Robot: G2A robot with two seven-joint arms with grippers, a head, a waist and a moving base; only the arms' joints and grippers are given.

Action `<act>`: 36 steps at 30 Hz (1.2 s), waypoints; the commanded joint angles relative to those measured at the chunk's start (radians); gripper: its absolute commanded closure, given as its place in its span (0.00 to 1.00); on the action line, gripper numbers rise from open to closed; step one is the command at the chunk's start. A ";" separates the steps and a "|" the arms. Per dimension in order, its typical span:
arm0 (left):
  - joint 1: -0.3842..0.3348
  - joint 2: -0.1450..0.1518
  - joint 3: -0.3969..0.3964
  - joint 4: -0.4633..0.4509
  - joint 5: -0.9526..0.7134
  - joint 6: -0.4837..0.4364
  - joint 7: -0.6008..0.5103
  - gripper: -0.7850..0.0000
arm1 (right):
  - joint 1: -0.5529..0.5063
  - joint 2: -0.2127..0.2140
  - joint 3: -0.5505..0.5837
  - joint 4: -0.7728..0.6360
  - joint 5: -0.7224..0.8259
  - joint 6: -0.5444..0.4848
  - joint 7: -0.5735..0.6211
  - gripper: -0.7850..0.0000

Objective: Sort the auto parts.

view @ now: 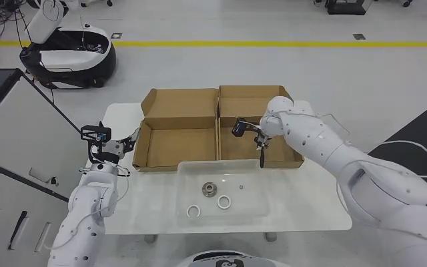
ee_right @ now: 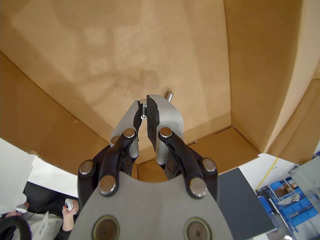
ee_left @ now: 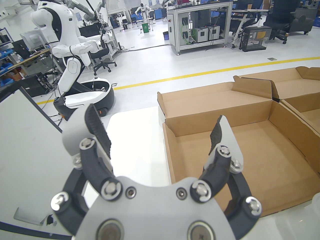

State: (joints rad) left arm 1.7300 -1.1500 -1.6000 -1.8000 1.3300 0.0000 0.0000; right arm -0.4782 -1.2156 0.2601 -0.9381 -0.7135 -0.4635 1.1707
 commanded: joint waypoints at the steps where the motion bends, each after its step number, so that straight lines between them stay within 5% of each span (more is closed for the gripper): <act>1: 0.000 0.000 0.000 0.000 0.000 0.000 0.000 0.00 | -0.004 -0.002 0.003 0.008 -0.005 -0.001 0.000 1.00; 5: 0.000 0.000 0.000 0.000 0.000 0.000 0.000 0.00 | -0.009 -0.006 0.010 0.017 -0.006 -0.002 0.003 0.99; 11: 0.000 0.000 0.000 0.000 0.000 0.000 0.000 0.00 | -0.013 -0.011 0.023 0.025 -0.011 -0.004 0.007 0.74; 17: 0.000 0.000 0.000 0.000 0.000 0.000 0.000 0.00 | -0.008 -0.007 0.046 0.020 -0.023 -0.009 0.002 0.71; 23: 0.000 0.000 0.000 0.000 0.000 0.000 0.000 0.00 | 0.014 0.013 0.089 -0.026 -0.045 -0.020 0.000 0.52; 27: 0.000 0.000 0.000 0.000 0.000 0.000 0.000 0.00 | 0.022 0.041 0.136 -0.102 -0.050 -0.040 0.007 0.50; 28: 0.000 0.000 0.000 0.000 0.000 0.000 0.000 0.00 | 0.023 0.050 0.150 -0.130 -0.053 -0.047 0.007 0.32; 31: 0.000 0.000 0.000 0.000 0.000 0.000 0.000 0.00 | 0.013 0.081 0.198 -0.220 -0.053 -0.059 0.029 0.05; 36: 0.000 0.000 0.000 0.000 0.000 0.000 0.000 0.00 | -0.024 0.138 0.287 -0.387 -0.038 -0.077 0.090 0.00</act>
State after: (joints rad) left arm 1.7300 -1.1500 -1.6000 -1.8000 1.3300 0.0000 0.0000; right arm -0.4956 -1.0873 0.5316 -1.2926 -0.7526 -0.5390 1.2478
